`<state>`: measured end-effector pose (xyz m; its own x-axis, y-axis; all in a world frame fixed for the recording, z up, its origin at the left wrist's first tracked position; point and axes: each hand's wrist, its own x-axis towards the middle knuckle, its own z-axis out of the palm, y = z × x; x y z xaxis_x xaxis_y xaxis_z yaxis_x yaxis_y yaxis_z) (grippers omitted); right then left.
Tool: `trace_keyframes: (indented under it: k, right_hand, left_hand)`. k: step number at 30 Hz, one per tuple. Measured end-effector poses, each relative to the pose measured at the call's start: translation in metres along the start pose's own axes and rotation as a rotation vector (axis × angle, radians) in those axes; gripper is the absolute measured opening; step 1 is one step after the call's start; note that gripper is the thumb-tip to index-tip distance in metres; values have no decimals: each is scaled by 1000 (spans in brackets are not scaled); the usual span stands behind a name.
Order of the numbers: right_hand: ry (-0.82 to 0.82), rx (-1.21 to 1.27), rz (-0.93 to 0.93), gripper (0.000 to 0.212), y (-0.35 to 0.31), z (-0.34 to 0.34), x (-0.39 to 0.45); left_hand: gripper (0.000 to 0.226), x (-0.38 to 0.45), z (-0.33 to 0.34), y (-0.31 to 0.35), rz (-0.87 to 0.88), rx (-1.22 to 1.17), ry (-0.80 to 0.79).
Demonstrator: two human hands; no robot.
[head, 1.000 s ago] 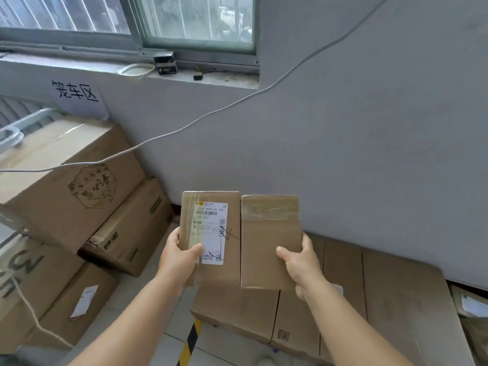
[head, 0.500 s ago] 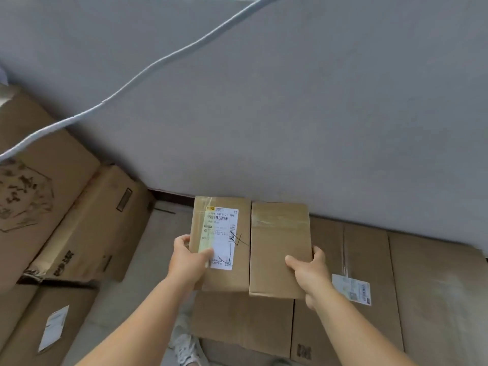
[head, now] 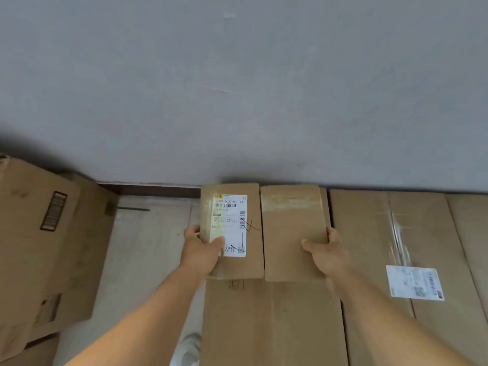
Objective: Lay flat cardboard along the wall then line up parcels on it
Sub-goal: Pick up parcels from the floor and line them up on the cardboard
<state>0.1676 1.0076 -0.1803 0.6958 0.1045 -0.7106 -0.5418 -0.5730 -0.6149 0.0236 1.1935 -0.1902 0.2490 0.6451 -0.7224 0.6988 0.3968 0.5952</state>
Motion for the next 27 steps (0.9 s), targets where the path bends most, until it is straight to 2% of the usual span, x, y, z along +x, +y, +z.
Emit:
trace_keyframes:
  k: [5, 7, 9, 12, 14, 16, 20, 27]
  right_hand:
    - [-2, -41, -62, 58, -3, 16, 46]
    - [-30, -101, -47, 75, 1, 20, 58]
    - [-7, -194, -64, 103, 9, 23, 64]
    - [-13, -538, -206, 126, 18, 28, 52]
    - [-104, -833, -339, 126, 24, 28, 39]
    - [-179, -1017, -388, 120, 29, 27, 32]
    - [-148, -1030, -421, 104, 26, 23, 38]
    - [-88, -1020, -417, 100, 9, 34, 52]
  left_hand:
    - [58, 45, 19, 2, 77, 22, -62]
    - [64, 53, 21, -3, 130, 64, -122]
    - [71, 56, 21, -9, 217, 154, -143]
    - [113, 51, 20, -15, 323, 474, -114]
    - [119, 43, 22, -20, 457, 767, -135]
    - [111, 39, 24, -23, 515, 951, -156]
    - [93, 43, 29, -18, 493, 1007, -122]
    - [92, 56, 34, 3, 472, 1024, -116]
